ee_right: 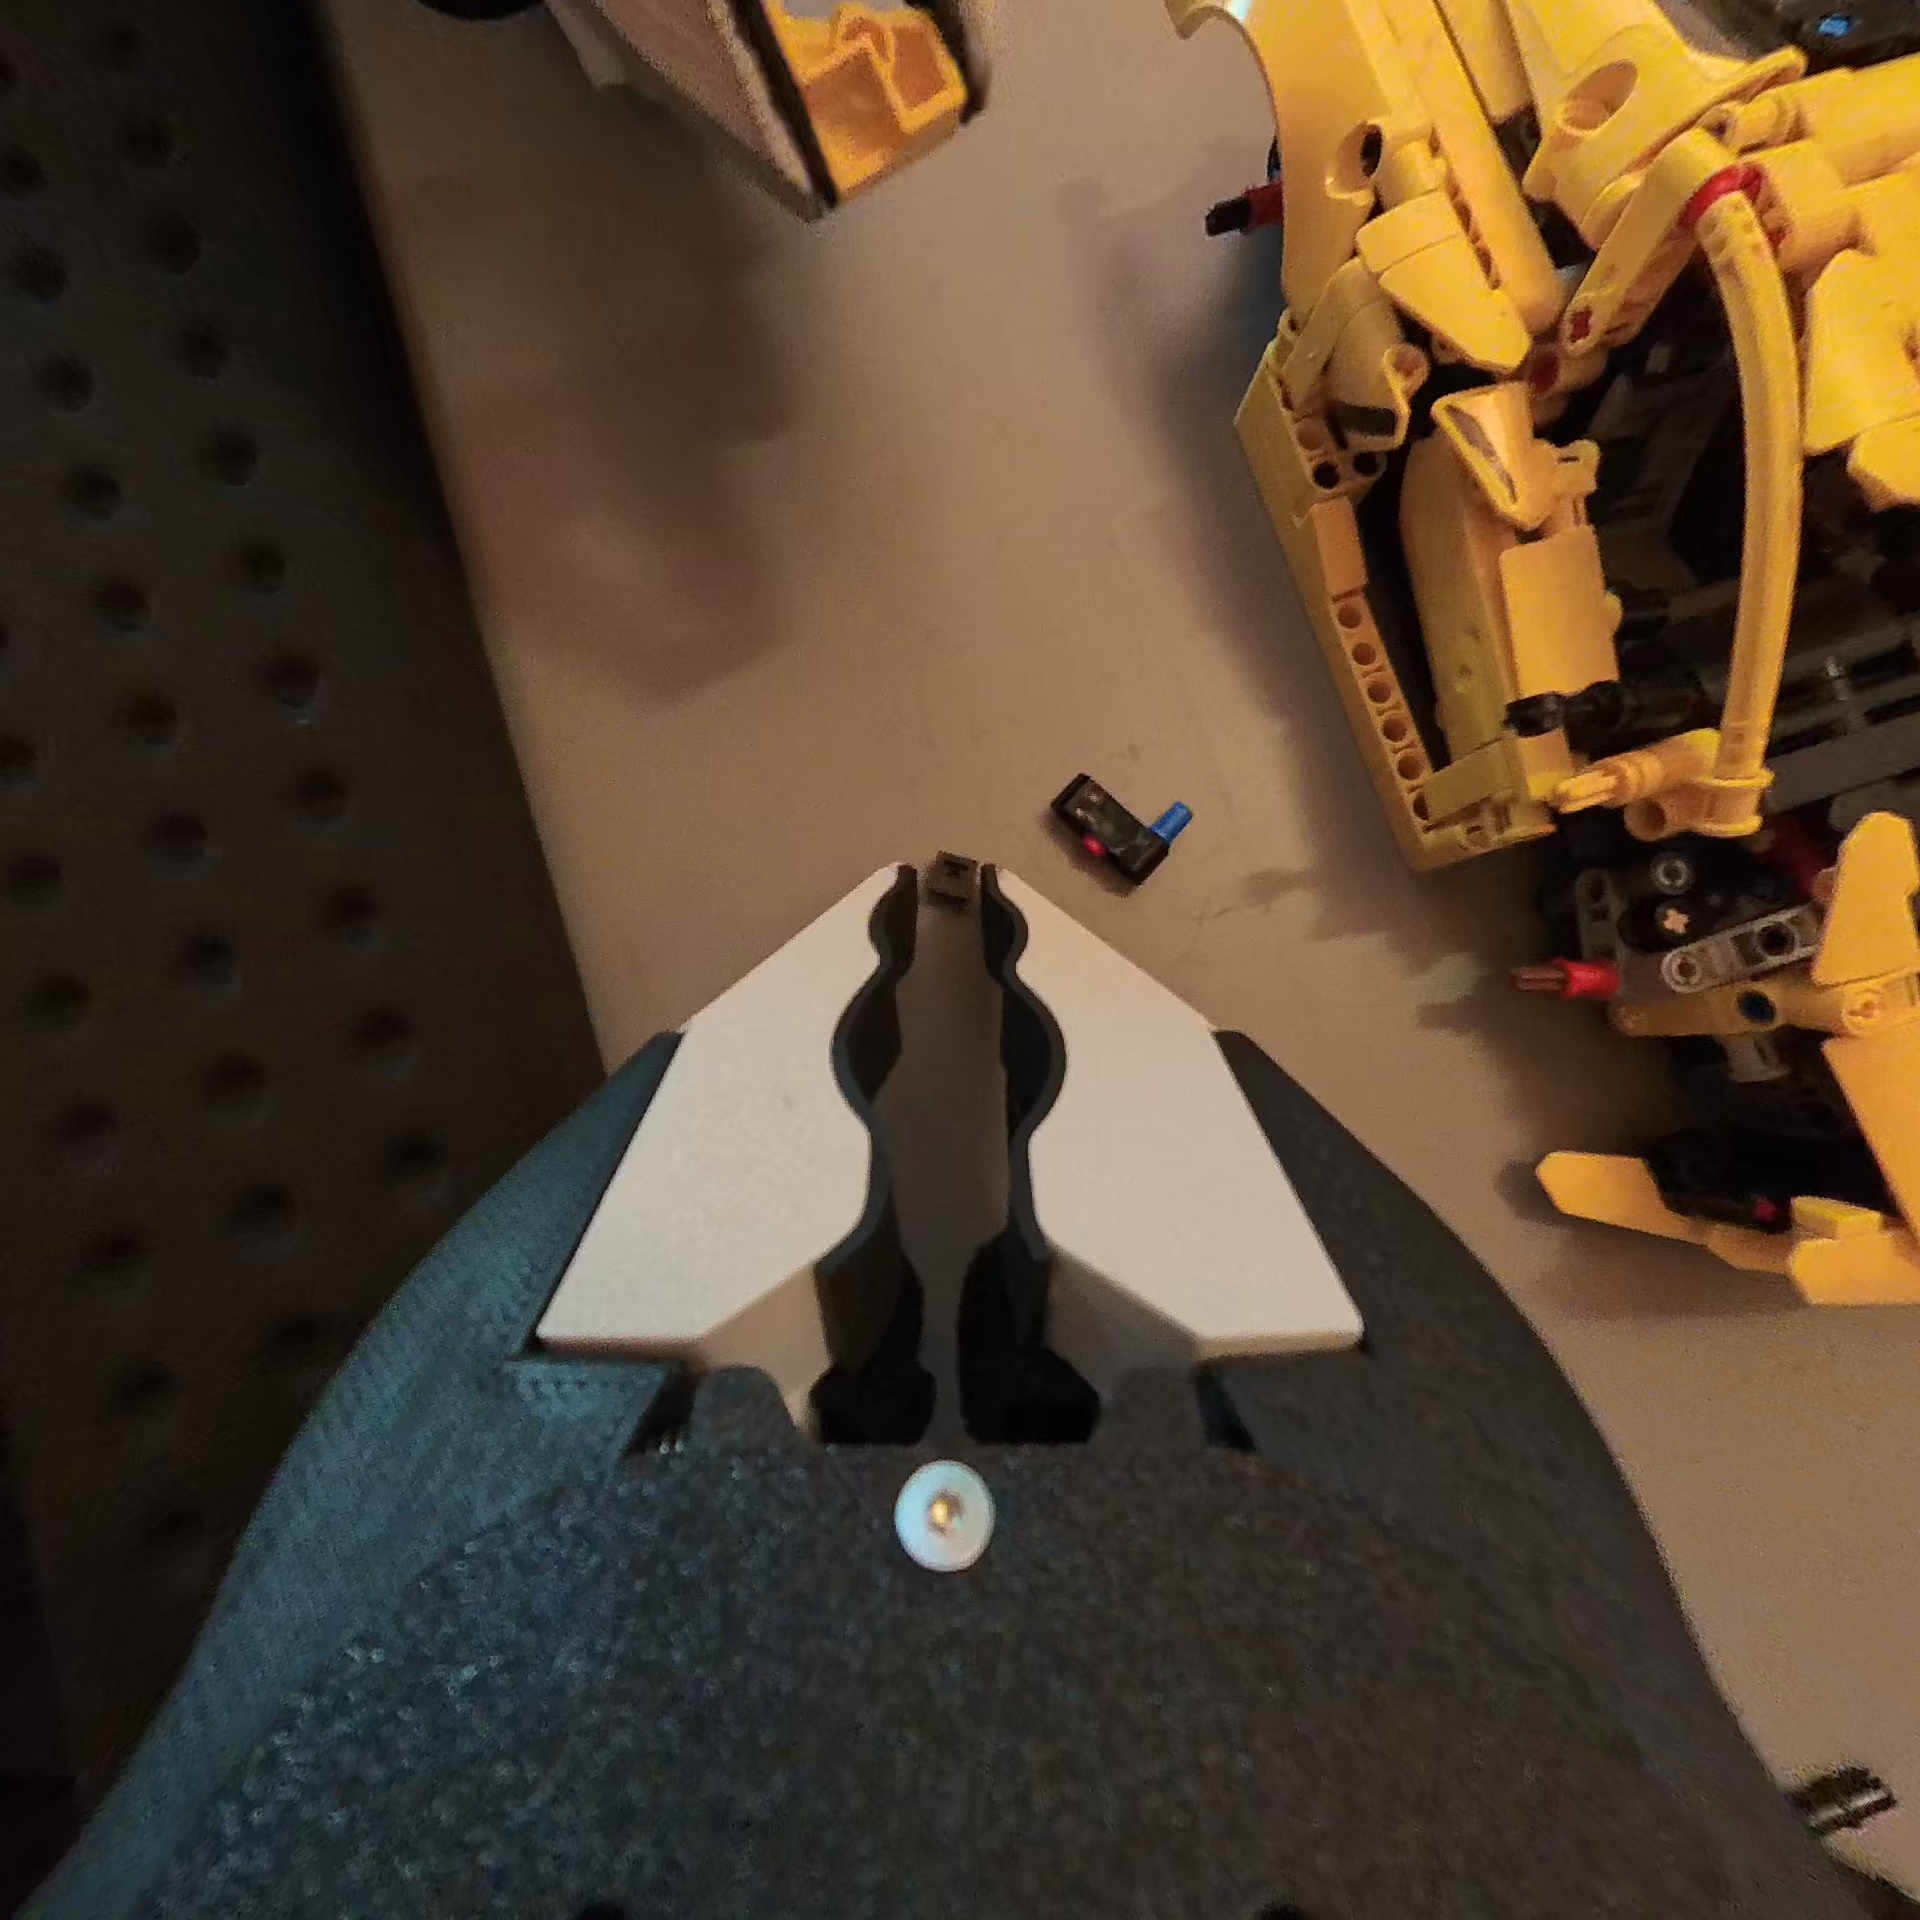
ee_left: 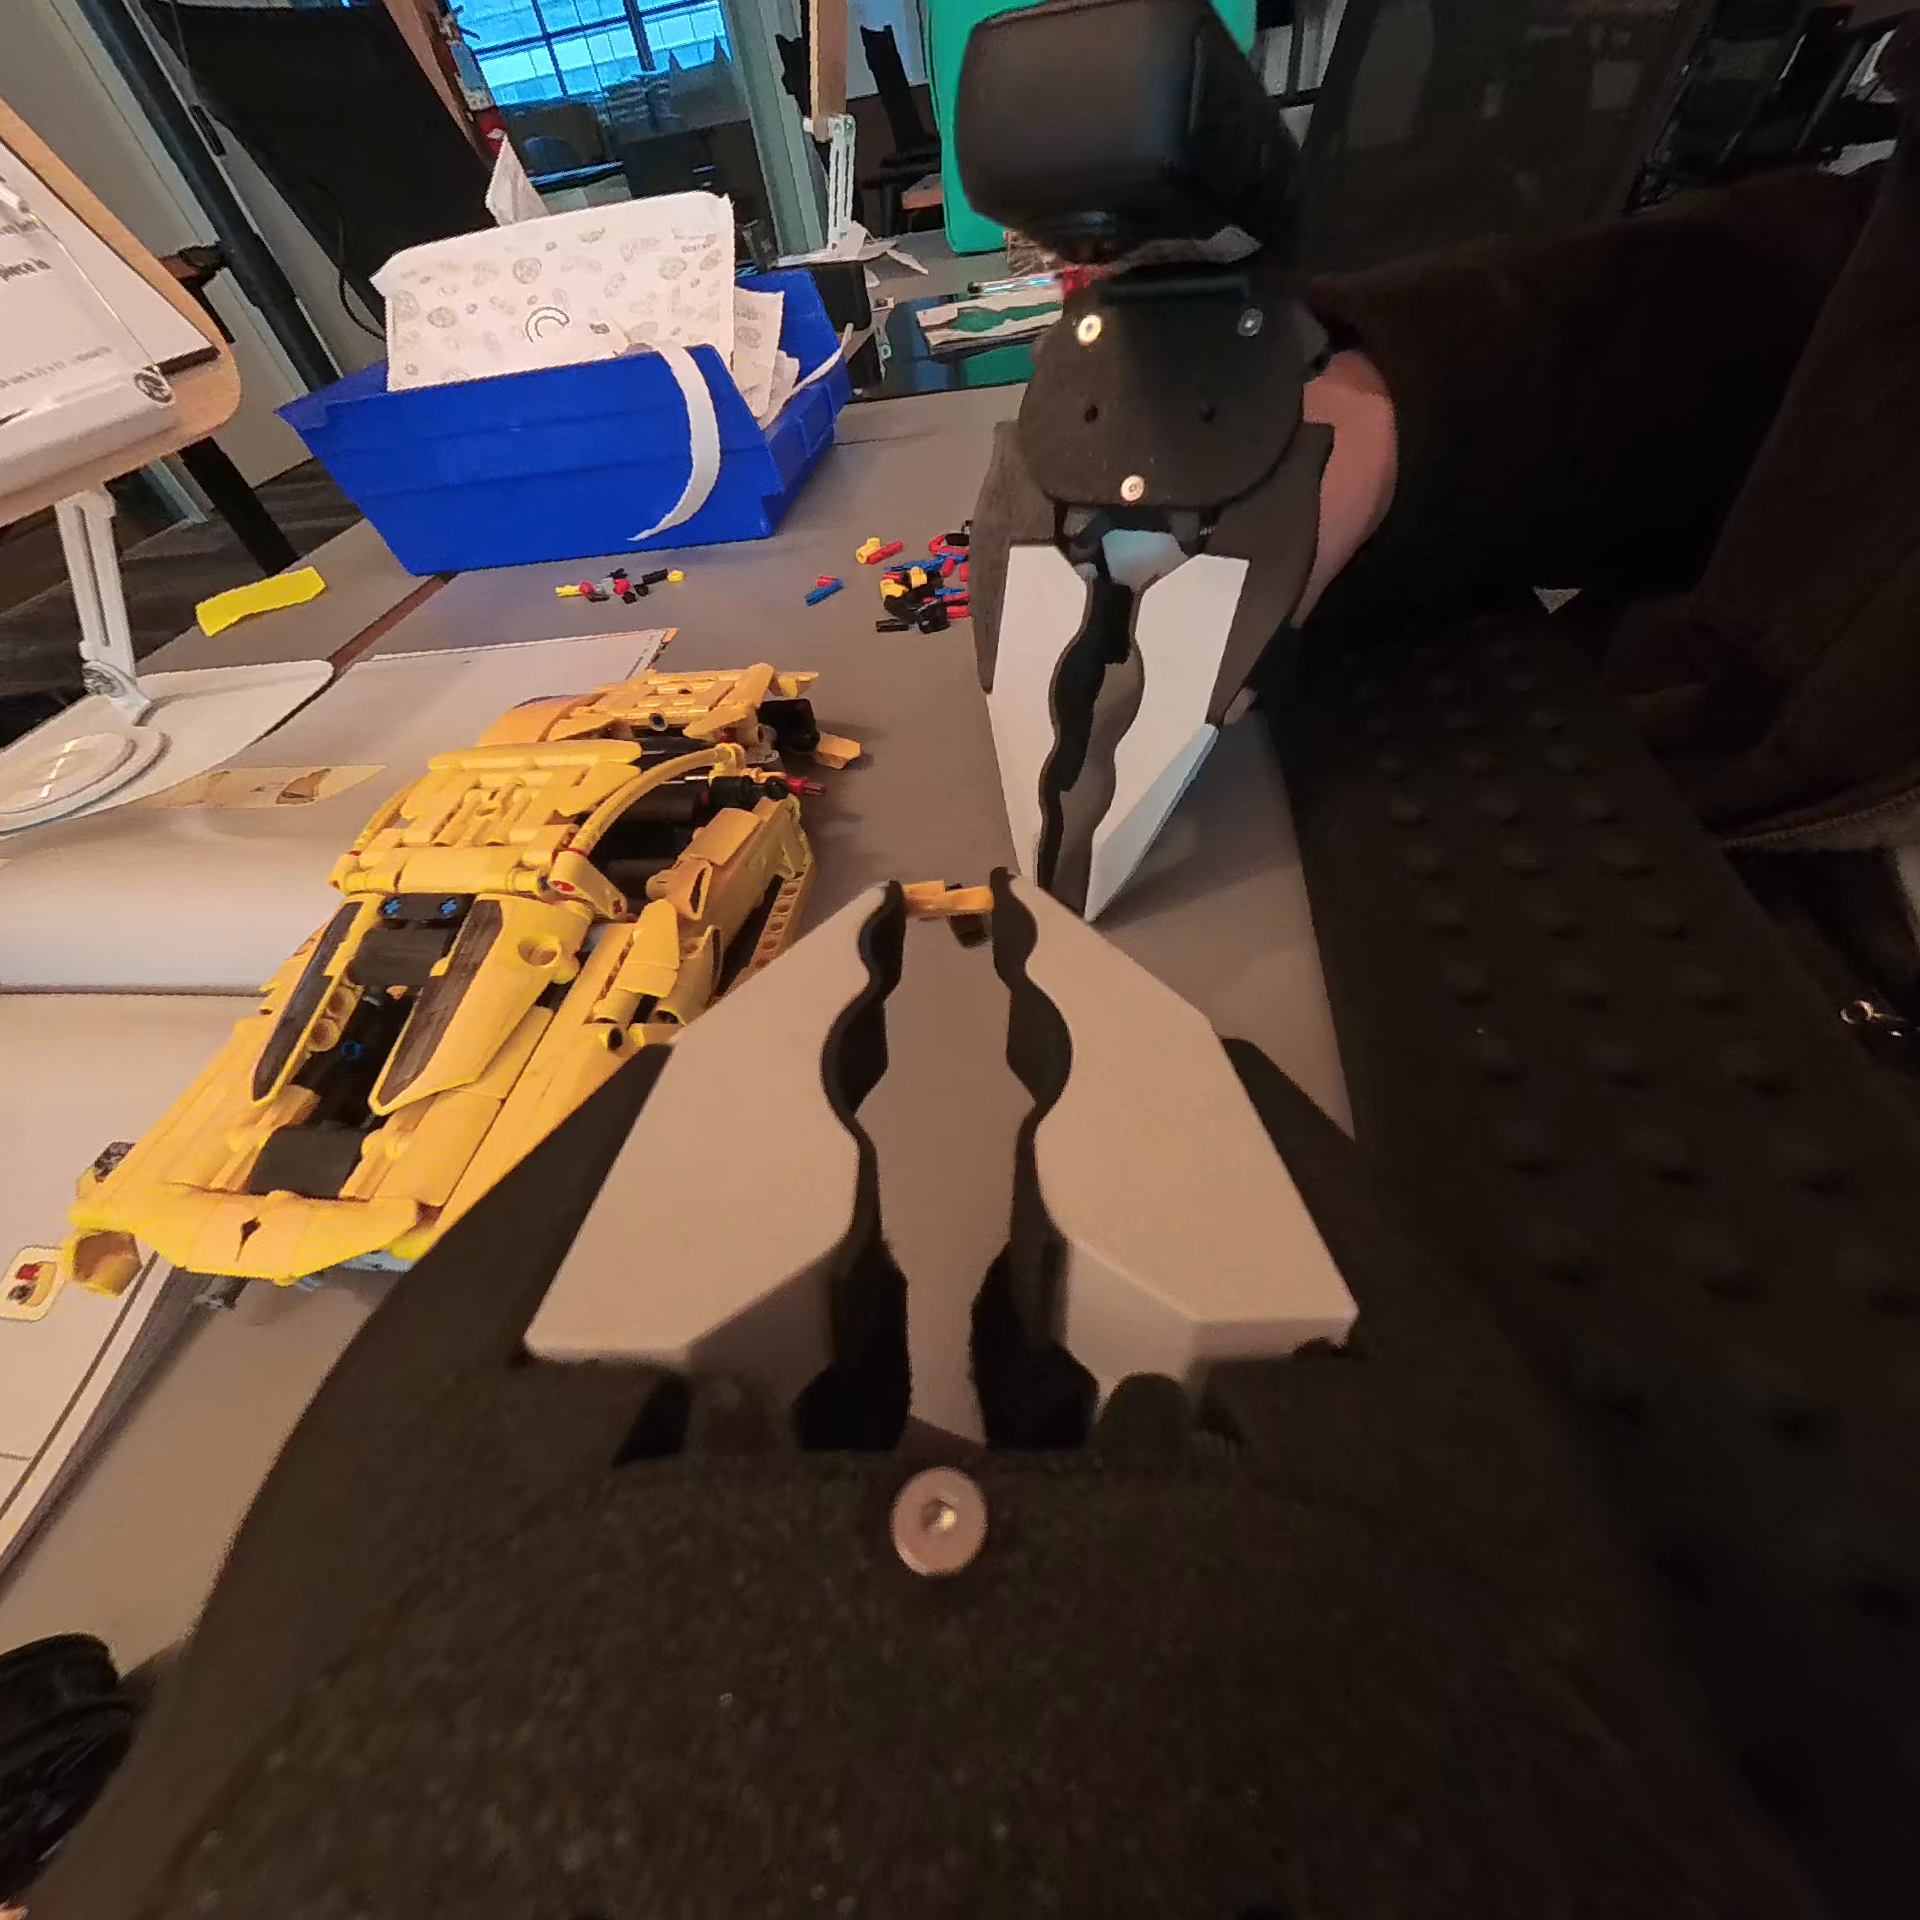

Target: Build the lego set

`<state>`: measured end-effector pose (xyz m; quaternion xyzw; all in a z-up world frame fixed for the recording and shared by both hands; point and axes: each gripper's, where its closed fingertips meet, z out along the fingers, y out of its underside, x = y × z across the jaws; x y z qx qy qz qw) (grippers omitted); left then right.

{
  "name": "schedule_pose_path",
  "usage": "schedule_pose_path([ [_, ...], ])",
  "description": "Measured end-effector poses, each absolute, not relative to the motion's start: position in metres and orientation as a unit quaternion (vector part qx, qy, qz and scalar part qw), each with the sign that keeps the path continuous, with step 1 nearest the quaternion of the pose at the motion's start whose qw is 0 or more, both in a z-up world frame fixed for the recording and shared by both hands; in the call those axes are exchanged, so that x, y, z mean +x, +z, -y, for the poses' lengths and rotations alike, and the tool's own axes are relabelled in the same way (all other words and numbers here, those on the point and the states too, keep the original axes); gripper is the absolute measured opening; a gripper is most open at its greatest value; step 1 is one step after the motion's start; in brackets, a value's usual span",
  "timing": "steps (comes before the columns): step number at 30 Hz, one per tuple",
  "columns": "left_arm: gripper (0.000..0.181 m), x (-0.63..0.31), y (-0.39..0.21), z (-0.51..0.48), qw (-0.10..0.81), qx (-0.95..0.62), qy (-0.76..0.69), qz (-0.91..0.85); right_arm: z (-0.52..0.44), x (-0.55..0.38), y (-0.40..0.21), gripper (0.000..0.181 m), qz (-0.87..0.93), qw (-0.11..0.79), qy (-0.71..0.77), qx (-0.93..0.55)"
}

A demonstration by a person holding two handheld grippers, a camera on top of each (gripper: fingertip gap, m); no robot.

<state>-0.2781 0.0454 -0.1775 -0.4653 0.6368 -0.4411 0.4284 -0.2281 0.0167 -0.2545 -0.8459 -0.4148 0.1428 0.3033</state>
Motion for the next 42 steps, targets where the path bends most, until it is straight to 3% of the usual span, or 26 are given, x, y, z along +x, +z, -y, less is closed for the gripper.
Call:
schedule_pose_path([
  [6, 0.016, -0.278, -0.173, -0.042, 0.430, -0.459, -0.453, -0.632, -0.021, -0.234, -0.249, 0.006, 0.415, 0.317, 0.148, -0.840],
  [13, 0.016, -0.285, -0.145, -0.032, 0.409, -0.432, -0.546, -0.590, -0.035, -0.275, -0.152, 0.006, 0.440, 0.455, 0.215, -0.744],
  [25, 0.016, -0.295, -0.122, -0.027, 0.403, -0.404, -0.604, -0.557, -0.033, -0.303, -0.125, 0.007, 0.560, 0.349, 0.207, -0.722],
  [42, 0.016, -0.310, -0.093, -0.024, 0.425, -0.357, -0.647, -0.523, -0.031, -0.319, -0.098, 0.007, 0.605, 0.288, 0.242, -0.701],
])
